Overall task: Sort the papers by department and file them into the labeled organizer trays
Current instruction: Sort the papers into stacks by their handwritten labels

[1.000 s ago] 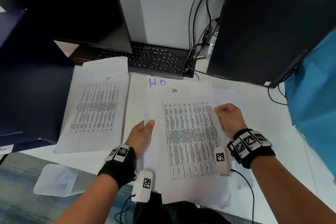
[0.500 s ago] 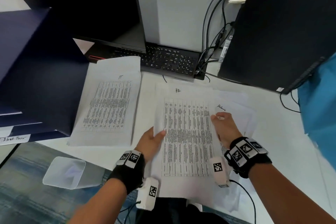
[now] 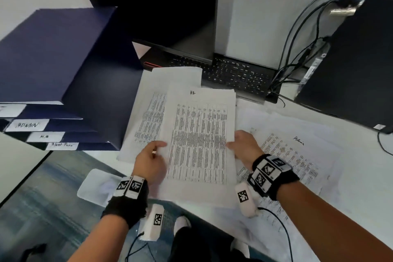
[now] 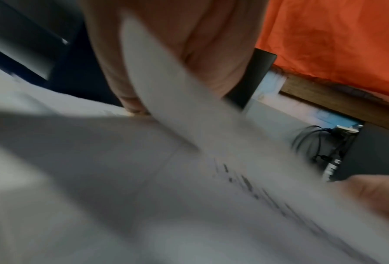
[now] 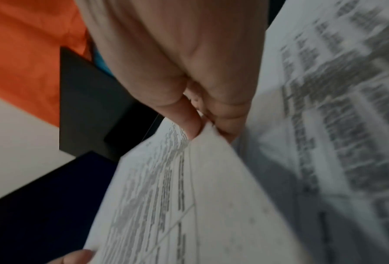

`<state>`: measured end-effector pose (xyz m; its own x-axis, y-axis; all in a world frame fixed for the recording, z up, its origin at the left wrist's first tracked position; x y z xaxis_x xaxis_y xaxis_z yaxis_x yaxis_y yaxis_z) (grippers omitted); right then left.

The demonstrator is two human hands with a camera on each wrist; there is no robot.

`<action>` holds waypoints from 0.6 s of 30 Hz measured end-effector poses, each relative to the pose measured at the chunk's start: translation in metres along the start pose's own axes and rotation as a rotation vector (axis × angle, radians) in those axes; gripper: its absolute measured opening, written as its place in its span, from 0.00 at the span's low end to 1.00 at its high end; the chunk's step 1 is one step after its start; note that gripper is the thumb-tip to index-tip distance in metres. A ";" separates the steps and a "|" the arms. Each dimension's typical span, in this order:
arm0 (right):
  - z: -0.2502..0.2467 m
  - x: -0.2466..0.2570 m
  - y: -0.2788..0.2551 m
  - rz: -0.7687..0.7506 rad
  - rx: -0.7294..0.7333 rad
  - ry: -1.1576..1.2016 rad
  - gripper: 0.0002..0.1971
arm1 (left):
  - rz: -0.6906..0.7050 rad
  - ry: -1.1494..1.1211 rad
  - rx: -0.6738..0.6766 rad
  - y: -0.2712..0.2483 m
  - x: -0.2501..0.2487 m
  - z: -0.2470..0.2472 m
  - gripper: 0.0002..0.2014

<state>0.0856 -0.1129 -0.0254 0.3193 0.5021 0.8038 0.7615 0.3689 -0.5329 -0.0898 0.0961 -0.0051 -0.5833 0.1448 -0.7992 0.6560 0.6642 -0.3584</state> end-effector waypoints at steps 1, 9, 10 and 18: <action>0.010 0.006 0.004 -0.035 -0.001 -0.026 0.09 | -0.017 0.007 -0.037 0.006 0.005 -0.012 0.24; 0.082 0.035 0.028 -0.102 -0.101 -0.149 0.11 | -0.028 0.365 -0.162 0.055 0.008 -0.062 0.23; 0.087 0.036 0.030 -0.119 -0.102 -0.176 0.10 | -0.037 0.414 -0.128 0.062 0.009 -0.063 0.22; 0.110 0.035 0.039 -0.188 0.003 -0.477 0.12 | 0.021 1.006 0.047 0.067 0.015 -0.039 0.21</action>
<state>0.0642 0.0051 -0.0471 -0.1160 0.7276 0.6761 0.7792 0.4888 -0.3923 -0.0738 0.1714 -0.0219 -0.6905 0.7225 -0.0347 0.6764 0.6280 -0.3849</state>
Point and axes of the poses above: each hand's wrist, its own y-axis towards the middle knuckle, its own z-axis out of the palm, x = y × z, the point moved 3 cm from there along y, towards the middle knuckle, and after that the axes turned 1 degree about -y, right-handed, at the moved point
